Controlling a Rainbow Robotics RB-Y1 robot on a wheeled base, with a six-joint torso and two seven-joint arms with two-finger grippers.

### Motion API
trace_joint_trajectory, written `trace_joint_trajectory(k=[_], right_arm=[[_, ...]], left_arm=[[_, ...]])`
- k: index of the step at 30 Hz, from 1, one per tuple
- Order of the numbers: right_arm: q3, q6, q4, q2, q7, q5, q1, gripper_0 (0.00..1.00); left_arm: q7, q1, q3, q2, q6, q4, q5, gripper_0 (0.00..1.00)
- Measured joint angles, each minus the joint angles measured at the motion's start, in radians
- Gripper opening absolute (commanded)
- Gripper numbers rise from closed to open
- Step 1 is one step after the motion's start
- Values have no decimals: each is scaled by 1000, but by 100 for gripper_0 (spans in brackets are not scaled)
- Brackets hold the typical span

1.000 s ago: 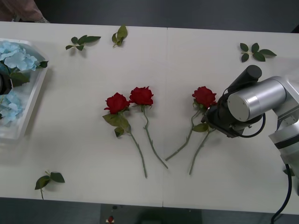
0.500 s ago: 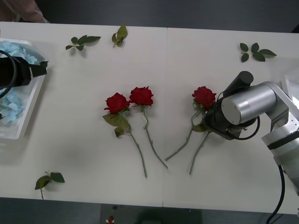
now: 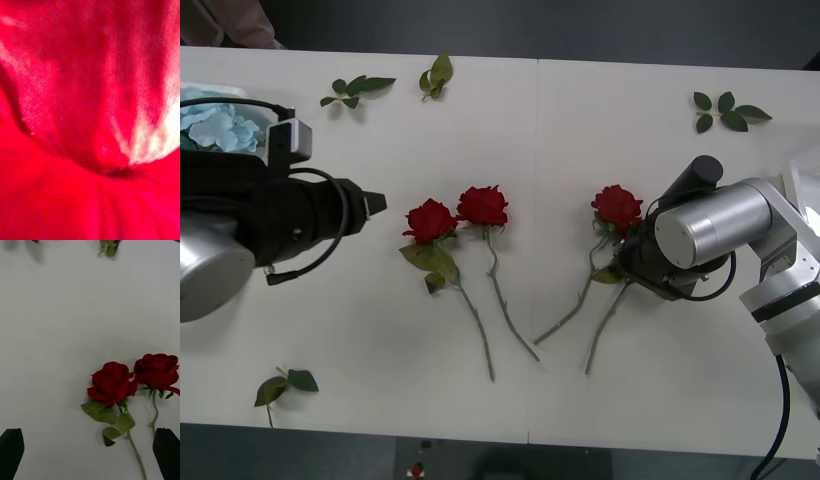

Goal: Put the red flowers into the right box and the blue flowers into the left box

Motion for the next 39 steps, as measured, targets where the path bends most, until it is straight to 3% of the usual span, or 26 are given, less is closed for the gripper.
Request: trace_joint_trajectory(k=[13,14,15,16,17,19,30,39], right_arm=[[0,-5,13,0,0,0,0,100],[0,-6,13,0,0,0,0,94],[0,-6,14,0,0,0,0,80],[0,-6,14,0,0,0,0,60],[0,-6,14,0,0,0,0,31],[0,-6,14,0,0,-1,0,2],[0,-16,19,0,0,-1,-1,0],[0,34,17,0,0,-1,-35,0]], left_arm=[[66,-121,-207,-64,0,110,-97,100],[66,-131,-220,-68,0,124,-100,100],[66,-143,-233,-72,0,139,-104,100],[67,-155,-246,-76,0,153,-110,100],[67,-169,-260,-81,0,171,-116,100],[71,-198,-292,-91,0,209,-127,100],[91,-328,-448,-126,0,366,-152,100],[141,-336,-472,-173,2,395,-152,100]])
